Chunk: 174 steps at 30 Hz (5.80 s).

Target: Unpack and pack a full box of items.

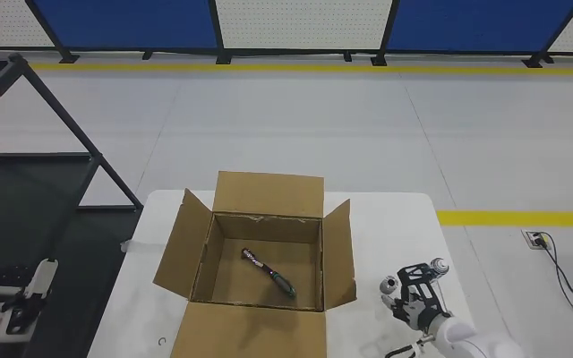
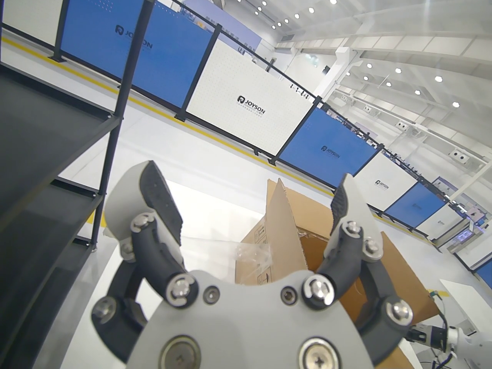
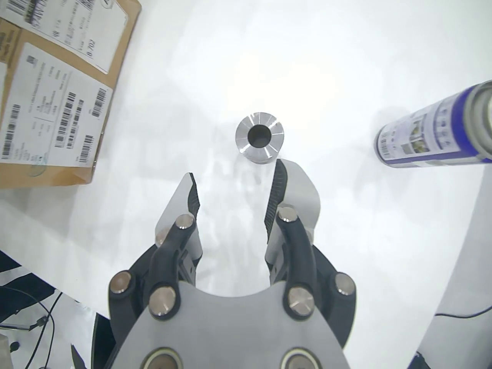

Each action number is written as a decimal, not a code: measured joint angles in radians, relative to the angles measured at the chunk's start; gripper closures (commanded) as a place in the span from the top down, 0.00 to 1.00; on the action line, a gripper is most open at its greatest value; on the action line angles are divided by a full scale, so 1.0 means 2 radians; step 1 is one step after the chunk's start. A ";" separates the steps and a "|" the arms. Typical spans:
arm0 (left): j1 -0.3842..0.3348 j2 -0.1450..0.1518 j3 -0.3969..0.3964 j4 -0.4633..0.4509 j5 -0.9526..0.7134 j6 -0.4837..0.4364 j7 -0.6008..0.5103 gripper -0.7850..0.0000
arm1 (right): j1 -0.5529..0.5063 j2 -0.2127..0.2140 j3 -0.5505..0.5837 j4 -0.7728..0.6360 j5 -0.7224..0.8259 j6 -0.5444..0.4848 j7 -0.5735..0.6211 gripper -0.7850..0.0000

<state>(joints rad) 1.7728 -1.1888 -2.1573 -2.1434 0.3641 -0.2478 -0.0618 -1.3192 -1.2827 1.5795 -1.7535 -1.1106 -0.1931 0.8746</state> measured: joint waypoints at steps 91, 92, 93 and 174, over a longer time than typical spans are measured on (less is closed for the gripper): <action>0.000 0.000 0.000 0.000 0.000 0.000 0.000 1.00 | 0.554 -0.181 -0.554 0.525 0.117 -0.039 0.000 0.26; 0.000 0.000 0.000 0.000 0.000 0.000 0.000 1.00 | 0.556 -0.184 -0.555 0.531 0.116 -0.039 -0.001 0.27; 0.000 0.000 0.000 0.000 0.000 0.000 0.000 1.00 | 0.558 -0.187 -0.556 0.538 0.116 -0.039 -0.003 0.28; 0.000 0.000 0.000 0.000 0.000 0.000 0.000 1.00 | 0.067 -0.003 0.115 0.093 -0.012 -0.035 -0.067 1.00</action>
<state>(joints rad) 1.7728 -1.1888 -2.1573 -2.1434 0.3641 -0.2478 -0.0618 -1.1856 -1.2885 1.8098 -1.5667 -1.1354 -0.2624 0.7407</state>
